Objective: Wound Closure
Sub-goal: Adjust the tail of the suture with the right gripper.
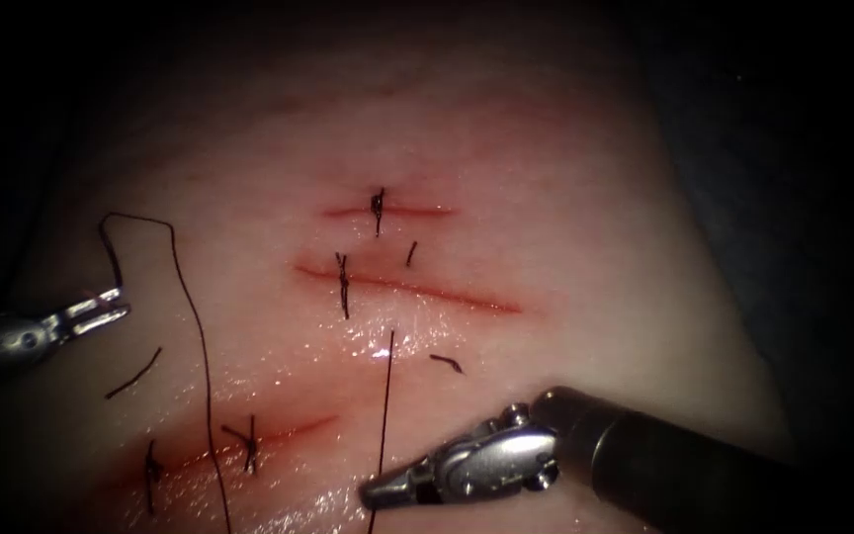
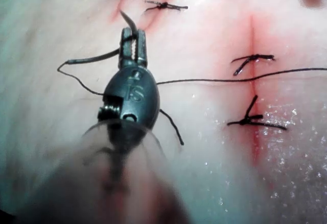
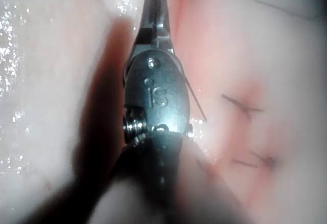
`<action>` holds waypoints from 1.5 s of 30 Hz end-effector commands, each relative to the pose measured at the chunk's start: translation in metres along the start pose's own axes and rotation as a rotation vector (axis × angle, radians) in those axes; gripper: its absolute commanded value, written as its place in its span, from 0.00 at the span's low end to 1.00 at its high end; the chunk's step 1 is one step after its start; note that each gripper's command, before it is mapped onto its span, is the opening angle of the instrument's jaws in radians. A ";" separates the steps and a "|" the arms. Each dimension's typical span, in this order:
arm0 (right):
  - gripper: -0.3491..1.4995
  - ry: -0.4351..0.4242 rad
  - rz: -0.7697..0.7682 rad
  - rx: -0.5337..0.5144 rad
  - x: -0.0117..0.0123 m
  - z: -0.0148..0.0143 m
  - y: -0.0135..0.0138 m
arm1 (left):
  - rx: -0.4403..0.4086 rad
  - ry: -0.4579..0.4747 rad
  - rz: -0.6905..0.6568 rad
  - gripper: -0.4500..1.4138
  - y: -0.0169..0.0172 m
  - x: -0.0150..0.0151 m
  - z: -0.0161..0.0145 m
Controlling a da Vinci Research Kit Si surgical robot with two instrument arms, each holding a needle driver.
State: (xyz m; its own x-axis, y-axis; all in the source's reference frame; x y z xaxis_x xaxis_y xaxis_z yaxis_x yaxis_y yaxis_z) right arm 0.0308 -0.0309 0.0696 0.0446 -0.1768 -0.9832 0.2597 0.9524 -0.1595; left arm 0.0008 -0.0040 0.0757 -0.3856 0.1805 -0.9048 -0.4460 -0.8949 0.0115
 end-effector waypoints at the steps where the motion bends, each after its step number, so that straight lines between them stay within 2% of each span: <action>1: 0.86 -0.008 0.014 -0.041 -0.0011 0.0001 0.0011 | -0.008 0.003 0.001 0.00 0.0003 -0.0004 0.0011; 3: 0.90 -0.016 0.029 -0.076 -0.0016 -0.0016 0.0019 | -0.015 0.004 0.005 0.00 0.0008 -0.0005 0.0016; 6: 0.88 -0.012 0.102 -0.121 -0.0032 -0.0061 0.0039 | -0.026 0.004 -0.003 0.00 0.0013 -0.0010 0.0025; 8: 0.87 -0.085 0.238 -0.186 -0.0055 -0.0103 0.0055 | -0.031 0.004 -0.001 0.00 0.0014 -0.0013 0.0030; 11: 0.87 -0.121 0.370 -0.233 -0.0077 -0.0128 0.0067 | -0.034 0.007 -0.006 0.00 0.0016 -0.0014 0.0033; 13: 0.87 -0.161 0.431 -0.276 -0.0092 -0.0137 0.0074 | -0.037 0.007 -0.006 0.00 0.0017 -0.0014 0.0035; 14: 0.90 -0.179 0.509 -0.307 -0.0102 -0.0139 0.0077 | -0.038 0.005 -0.005 0.00 0.0017 -0.0014 0.0036; 16: 0.91 -0.193 0.598 -0.342 -0.0117 -0.0142 0.0082 | -0.039 0.007 -0.005 0.00 0.0018 -0.0014 0.0037; 17: 0.85 -0.197 0.726 -0.384 -0.0133 -0.0141 0.0086 | -0.039 0.007 -0.005 0.00 0.0018 -0.0014 0.0037; 18: 0.84 -0.205 0.751 -0.403 -0.0140 -0.0139 0.0087 | -0.039 0.007 -0.005 0.00 0.0018 -0.0014 0.0037; 19: 0.84 -0.212 0.847 -0.452 -0.0154 -0.0131 0.0091 | -0.041 0.010 -0.005 0.00 0.0018 -0.0014 0.0037; 23: 0.81 -0.209 0.982 -0.537 -0.0185 -0.0109 0.0099 | -0.039 0.010 -0.009 0.00 0.0020 -0.0015 0.0038; 27: 0.79 -0.184 1.071 -0.575 -0.0210 -0.0096 0.0105 | -0.042 0.011 -0.014 0.00 0.0021 -0.0016 0.0038; 32: 0.75 -0.162 1.144 -0.602 -0.0230 -0.0077 0.0112 | -0.042 0.012 -0.013 0.00 0.0021 -0.0017 0.0038; 39: 0.74 -0.153 1.173 -0.636 -0.0251 -0.0061 0.0117 | -0.041 0.013 -0.017 0.00 0.0024 -0.0018 0.0037; 45: 0.52 -0.141 1.189 -0.633 -0.0255 -0.0048 0.0122 | -0.043 0.011 -0.016 0.00 0.0024 -0.0018 0.0037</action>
State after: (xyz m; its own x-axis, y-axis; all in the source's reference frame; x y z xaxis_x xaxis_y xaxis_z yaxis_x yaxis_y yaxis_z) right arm 0.0274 -0.0141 0.0920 0.0345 0.8447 -0.5342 -0.4923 0.4795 0.7264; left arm -0.0021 -0.0052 0.0783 -0.3702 0.1913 -0.9091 -0.4163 -0.9090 -0.0217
